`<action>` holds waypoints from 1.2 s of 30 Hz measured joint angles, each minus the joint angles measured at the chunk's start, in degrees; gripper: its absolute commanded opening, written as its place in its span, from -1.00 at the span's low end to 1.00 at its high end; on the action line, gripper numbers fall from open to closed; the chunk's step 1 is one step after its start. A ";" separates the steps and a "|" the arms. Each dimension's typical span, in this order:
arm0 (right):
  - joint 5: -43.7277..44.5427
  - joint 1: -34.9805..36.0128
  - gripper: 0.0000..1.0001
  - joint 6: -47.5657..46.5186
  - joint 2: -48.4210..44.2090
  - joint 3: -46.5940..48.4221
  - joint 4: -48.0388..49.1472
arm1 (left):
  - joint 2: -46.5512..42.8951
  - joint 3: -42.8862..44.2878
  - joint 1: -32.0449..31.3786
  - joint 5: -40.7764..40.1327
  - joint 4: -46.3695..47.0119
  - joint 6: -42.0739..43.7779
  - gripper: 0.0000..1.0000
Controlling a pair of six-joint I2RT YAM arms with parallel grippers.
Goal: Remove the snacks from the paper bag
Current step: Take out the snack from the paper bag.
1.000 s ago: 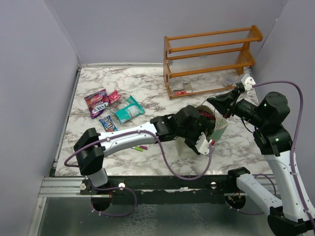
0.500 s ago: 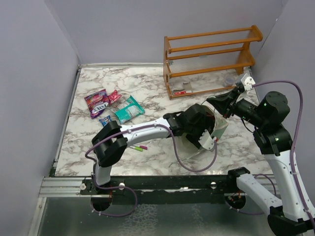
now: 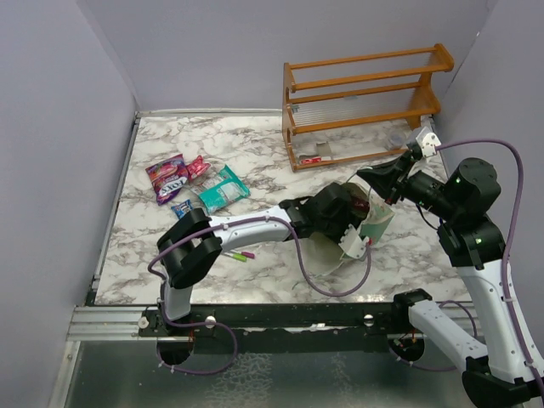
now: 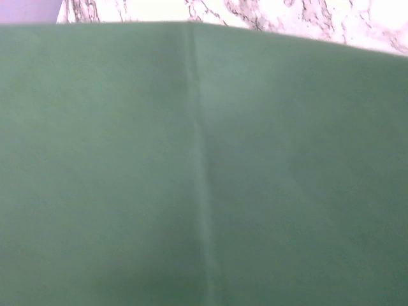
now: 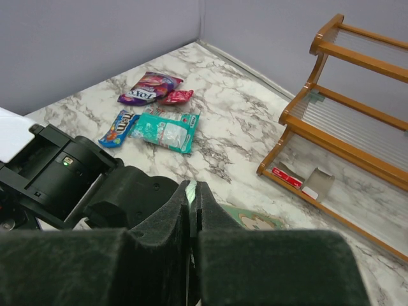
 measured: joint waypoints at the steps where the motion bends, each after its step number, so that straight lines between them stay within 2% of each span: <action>1: 0.00 0.00 -0.97 0.00 -0.02 0.00 0.02 | -0.87 -1.77 -0.02 -0.28 1.31 -0.37 -0.30; 3: 0.00 0.00 -0.97 0.00 -0.04 0.00 0.02 | -2.84 -5.18 -0.02 -0.50 3.50 -1.09 -0.45; 6: 0.00 0.00 -0.97 0.02 -0.09 0.00 0.02 | -5.31 -8.44 0.00 -0.81 5.29 -2.21 -0.82; 14: 0.00 0.00 -0.97 0.00 -0.11 0.00 0.07 | -10.12 -14.40 0.42 -1.38 9.49 -6.43 -0.92; 16: 0.00 0.00 -0.97 0.00 -0.11 0.00 0.04 | -11.54 -15.74 0.59 -1.31 10.27 -7.67 -1.00; 27: 0.09 0.00 -0.97 0.00 -0.90 0.33 0.09 | -17.77 -18.75 0.96 1.36 12.02 -12.61 -0.95; 30: 0.09 0.00 -0.97 0.00 -1.03 0.33 0.09 | -18.38 -18.84 1.25 2.19 12.59 -13.53 -0.78; 32: 0.09 0.00 -0.97 0.00 -1.09 0.33 0.09 | -18.45 -19.15 1.42 2.49 13.14 -13.97 -0.60; 36: 0.17 0.00 -0.97 0.00 -1.11 0.33 0.00 | -18.45 -20.02 1.51 2.78 14.21 -14.82 -0.43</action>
